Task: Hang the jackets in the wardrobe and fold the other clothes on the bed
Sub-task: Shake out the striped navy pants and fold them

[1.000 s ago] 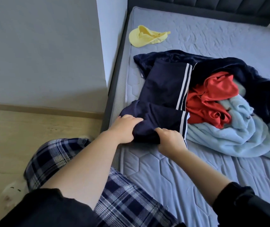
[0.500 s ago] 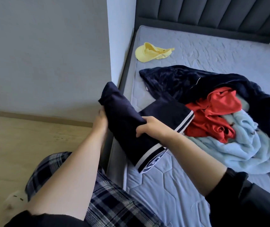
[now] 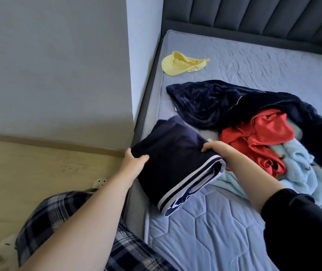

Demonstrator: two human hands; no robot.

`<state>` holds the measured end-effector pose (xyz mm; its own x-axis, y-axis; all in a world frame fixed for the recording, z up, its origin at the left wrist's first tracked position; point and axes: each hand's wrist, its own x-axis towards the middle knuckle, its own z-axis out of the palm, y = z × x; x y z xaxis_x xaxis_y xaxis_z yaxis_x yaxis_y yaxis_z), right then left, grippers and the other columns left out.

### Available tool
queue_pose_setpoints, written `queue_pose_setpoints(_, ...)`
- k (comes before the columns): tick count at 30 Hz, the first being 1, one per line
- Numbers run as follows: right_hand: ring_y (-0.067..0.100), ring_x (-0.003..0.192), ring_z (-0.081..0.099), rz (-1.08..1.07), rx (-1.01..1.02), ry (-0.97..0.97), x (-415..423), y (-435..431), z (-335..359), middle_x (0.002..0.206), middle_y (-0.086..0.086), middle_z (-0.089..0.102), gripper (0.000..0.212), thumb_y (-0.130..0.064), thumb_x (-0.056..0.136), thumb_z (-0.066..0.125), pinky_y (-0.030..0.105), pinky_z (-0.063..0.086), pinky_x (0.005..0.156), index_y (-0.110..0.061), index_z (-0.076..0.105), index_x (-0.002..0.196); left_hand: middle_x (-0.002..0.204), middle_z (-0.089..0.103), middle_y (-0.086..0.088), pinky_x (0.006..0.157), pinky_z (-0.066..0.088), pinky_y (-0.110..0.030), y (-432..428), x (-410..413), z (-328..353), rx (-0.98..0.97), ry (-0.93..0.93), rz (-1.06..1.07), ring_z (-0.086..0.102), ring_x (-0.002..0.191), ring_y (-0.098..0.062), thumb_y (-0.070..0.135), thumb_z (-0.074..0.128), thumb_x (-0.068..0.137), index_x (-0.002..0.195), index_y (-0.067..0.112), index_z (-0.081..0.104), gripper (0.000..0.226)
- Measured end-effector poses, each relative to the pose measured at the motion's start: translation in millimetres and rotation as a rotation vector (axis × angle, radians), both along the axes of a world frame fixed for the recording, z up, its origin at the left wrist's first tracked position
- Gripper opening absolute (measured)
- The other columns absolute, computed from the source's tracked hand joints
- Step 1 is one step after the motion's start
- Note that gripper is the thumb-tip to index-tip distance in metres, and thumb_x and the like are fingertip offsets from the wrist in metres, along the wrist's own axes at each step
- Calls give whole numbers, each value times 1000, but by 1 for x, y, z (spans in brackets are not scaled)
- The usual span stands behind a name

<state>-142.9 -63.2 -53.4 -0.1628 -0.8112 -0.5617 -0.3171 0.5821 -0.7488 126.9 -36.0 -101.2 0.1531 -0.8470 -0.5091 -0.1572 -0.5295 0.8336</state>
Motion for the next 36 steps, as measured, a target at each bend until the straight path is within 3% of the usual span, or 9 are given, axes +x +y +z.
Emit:
queue_pose_setpoints(6, 21, 86, 62, 113, -127, 440, -28, -9, -38, 94, 11, 70, 20, -16, 81, 71, 33, 50, 82, -7, 71, 98, 145, 39, -12, 105, 40, -45, -1, -16, -15, 150, -217, -114, 45, 127, -32, 38, 70, 81, 147, 8, 22, 87)
queue_pose_setpoints(8, 21, 82, 65, 122, -78, 418, -25, -12, -39, 90, 9, 71, 22, -33, 81, 70, 34, 54, 79, -12, 72, 89, 142, 42, -14, 101, 43, -46, -1, -17, -15, 225, -242, -113, 48, 124, -33, 38, 71, 81, 143, 6, 26, 83)
queue_pose_setpoints(11, 14, 56, 60, 57, 14, 272, -25, -14, -36, 70, 2, 67, 46, -55, 76, 71, 22, 45, 49, -11, 67, 87, 133, 49, -13, 87, 53, -49, 0, -18, -16, 346, -133, -78, 55, 113, -35, 36, 73, 81, 138, 9, 31, 76)
queue_pose_setpoints(14, 21, 79, 70, 130, 147, 165, -29, -20, -33, 89, 6, 72, 65, -64, 68, 73, 31, 56, 75, -7, 66, 99, 129, 55, -12, 87, 53, -48, -2, -16, -19, 379, 3, -54, 56, 112, -34, 32, 73, 82, 135, 9, 42, 65)
queue_pose_setpoints(19, 21, 93, 70, 244, 332, 16, -22, -23, -20, 99, 7, 74, 73, -57, 56, 81, 35, 55, 85, -11, 64, 110, 122, 61, -11, 95, 49, -48, -3, -12, -22, 381, 214, 15, 59, 109, -31, 19, 72, 84, 129, 10, 53, 49)
queue_pose_setpoints(25, 26, 101, 68, 254, 197, -96, -3, -21, 7, 109, 13, 70, 65, -30, 67, 83, 42, 50, 96, -2, 57, 120, 121, 62, -15, 93, 50, -43, -2, -11, -14, 316, 287, 16, 61, 105, -31, 18, 73, 83, 133, 6, 50, 57)
queue_pose_setpoints(29, 21, 81, 72, 260, 19, -122, 18, -25, 67, 91, 12, 74, 54, -20, 68, 77, 28, 56, 69, 0, 63, 116, 111, 66, -11, 75, 54, -35, -3, -12, -5, 218, 481, 38, 65, 95, -25, 16, 69, 86, 134, 9, 48, 52)
queue_pose_setpoints(32, 21, 76, 70, 289, -251, 217, 36, -32, 134, 86, 7, 73, 36, -23, 67, 79, 29, 55, 68, -10, 70, 99, 130, 54, -19, 91, 48, -41, -5, -16, 3, 136, 483, 27, 57, 114, -31, 25, 63, 91, 141, 11, 38, 58)
queue_pose_setpoints(36, 22, 58, 50, 470, -587, 989, 92, -13, 182, 63, 0, 50, 26, -39, 66, 67, 25, 31, 46, -19, 49, 65, 104, 60, -8, 84, 43, -39, -11, -8, 19, 118, 723, 150, 57, 107, -27, 32, 48, 98, 109, 18, 53, 18)
